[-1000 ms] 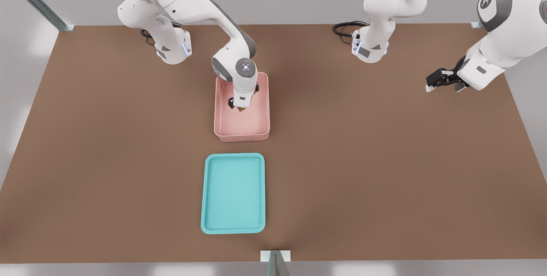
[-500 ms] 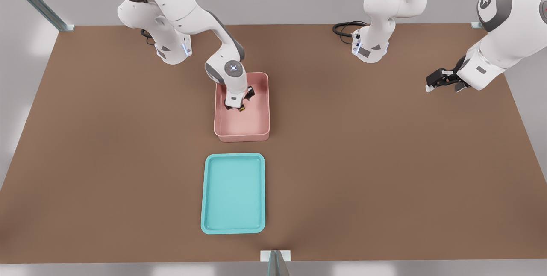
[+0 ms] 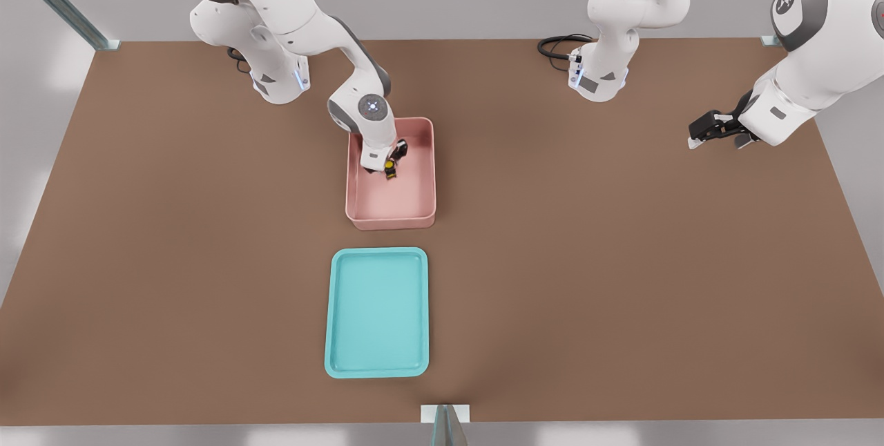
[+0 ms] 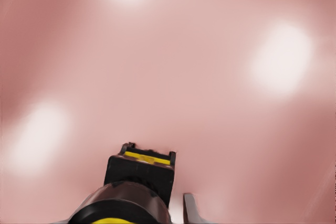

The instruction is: The left arm remains still, and the right arm places the button from the box into the tray

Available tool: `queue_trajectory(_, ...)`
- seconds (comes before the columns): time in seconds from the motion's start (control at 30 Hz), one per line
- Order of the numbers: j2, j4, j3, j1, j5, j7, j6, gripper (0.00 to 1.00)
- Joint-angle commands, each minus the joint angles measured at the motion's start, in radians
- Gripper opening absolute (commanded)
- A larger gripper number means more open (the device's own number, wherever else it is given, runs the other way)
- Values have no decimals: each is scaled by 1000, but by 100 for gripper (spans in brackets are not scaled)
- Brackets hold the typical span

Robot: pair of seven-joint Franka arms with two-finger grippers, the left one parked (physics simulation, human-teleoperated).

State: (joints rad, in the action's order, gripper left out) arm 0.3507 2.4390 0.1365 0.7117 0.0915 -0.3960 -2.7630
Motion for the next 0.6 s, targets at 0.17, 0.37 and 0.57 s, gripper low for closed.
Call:
queue_trajectory(0.17, -58, -21, -3, -24, 4, -38, -1, 42)
queue_trajectory(0.37, 25, -616, -8, -304, 8, 238, 375, 42)
queue_trajectory(0.57, 361, -1003, -2, -374, 36, 299, 362, 100)
